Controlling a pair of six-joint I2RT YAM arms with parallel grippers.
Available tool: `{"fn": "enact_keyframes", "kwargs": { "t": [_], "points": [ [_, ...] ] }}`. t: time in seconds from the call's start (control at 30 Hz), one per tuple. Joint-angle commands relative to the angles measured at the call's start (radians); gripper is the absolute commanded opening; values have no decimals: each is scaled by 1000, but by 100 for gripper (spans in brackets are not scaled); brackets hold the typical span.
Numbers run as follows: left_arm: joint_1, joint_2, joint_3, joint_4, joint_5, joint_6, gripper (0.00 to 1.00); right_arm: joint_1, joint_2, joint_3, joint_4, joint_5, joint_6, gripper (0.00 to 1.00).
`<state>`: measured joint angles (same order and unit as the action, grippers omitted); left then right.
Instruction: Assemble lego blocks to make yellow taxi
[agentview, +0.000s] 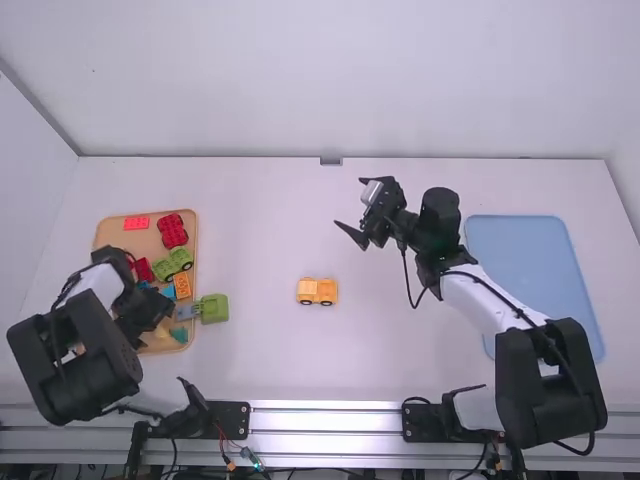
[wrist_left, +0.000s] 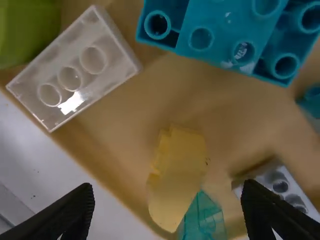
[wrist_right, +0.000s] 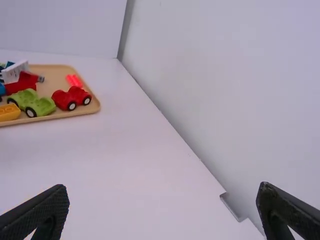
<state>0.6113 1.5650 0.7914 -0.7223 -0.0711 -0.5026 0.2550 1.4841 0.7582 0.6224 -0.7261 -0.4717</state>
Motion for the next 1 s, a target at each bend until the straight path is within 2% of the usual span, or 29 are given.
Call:
{"fn": "enact_keyframes", "kwargs": {
  "t": [0.0,0.13,0.3,0.47,0.57,0.97],
  "points": [
    [-2,32,-17,-2,7,-10,73,-6,-27,30,11,1,3,99],
    [-2,55,-15,-2,2,-27,69,-5,-27,30,26,1,3,99],
    [-2,55,-23,-1,5,-34,56,3,-27,30,28,25,3,99],
    [-3,55,-55,58,37,-24,61,-2,-27,30,29,35,3,99],
    [1,55,-59,65,37,-25,60,-1,-27,30,29,35,3,99],
    [-1,55,-59,66,38,-25,37,-2,-27,30,29,43,0,99]
  ]
}}
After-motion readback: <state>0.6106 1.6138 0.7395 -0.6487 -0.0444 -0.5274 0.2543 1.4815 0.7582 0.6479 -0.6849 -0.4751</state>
